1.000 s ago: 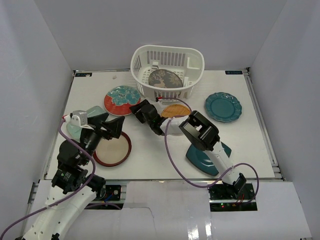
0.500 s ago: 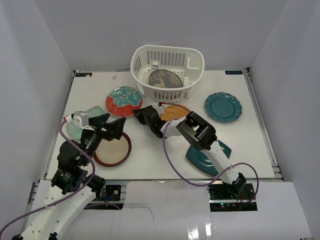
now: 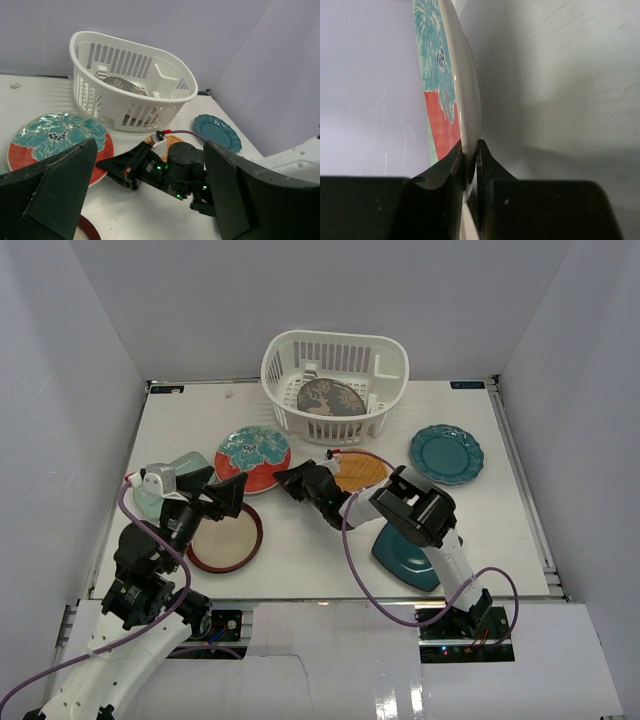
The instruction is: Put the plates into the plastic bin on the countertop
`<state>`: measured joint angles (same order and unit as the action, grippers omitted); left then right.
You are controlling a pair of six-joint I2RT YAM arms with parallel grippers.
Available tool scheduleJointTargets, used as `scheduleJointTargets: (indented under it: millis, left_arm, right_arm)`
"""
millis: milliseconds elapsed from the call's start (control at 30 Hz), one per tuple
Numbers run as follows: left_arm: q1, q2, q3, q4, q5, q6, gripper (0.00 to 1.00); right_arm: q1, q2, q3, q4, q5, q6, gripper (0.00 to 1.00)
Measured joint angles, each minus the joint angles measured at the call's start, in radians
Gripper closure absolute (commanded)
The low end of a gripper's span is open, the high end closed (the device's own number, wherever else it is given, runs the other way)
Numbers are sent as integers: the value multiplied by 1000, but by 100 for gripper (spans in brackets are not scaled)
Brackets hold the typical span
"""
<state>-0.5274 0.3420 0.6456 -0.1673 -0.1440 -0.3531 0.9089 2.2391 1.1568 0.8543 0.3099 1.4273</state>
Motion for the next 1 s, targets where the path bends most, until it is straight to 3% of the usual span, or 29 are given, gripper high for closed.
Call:
scheduleJointTargets:
  millis: [367, 567, 733, 1000]
  left_arm:
    - [36, -77, 0, -11, -87, 31, 2]
    - [42, -126, 0, -12, -103, 19, 2]
    - [42, -117, -3, -11, -76, 11, 2]
    - [42, -95, -15, -12, -54, 7, 2]
  right_arm:
    - [39, -337, -155, -11, -95, -201, 92]
    - [-65, -510, -171, -54, -153, -324, 92]
    - [-277, -509, 17, -246, -264, -417, 92]
    - [-538, -308, 442, -510, -317, -521, 92]
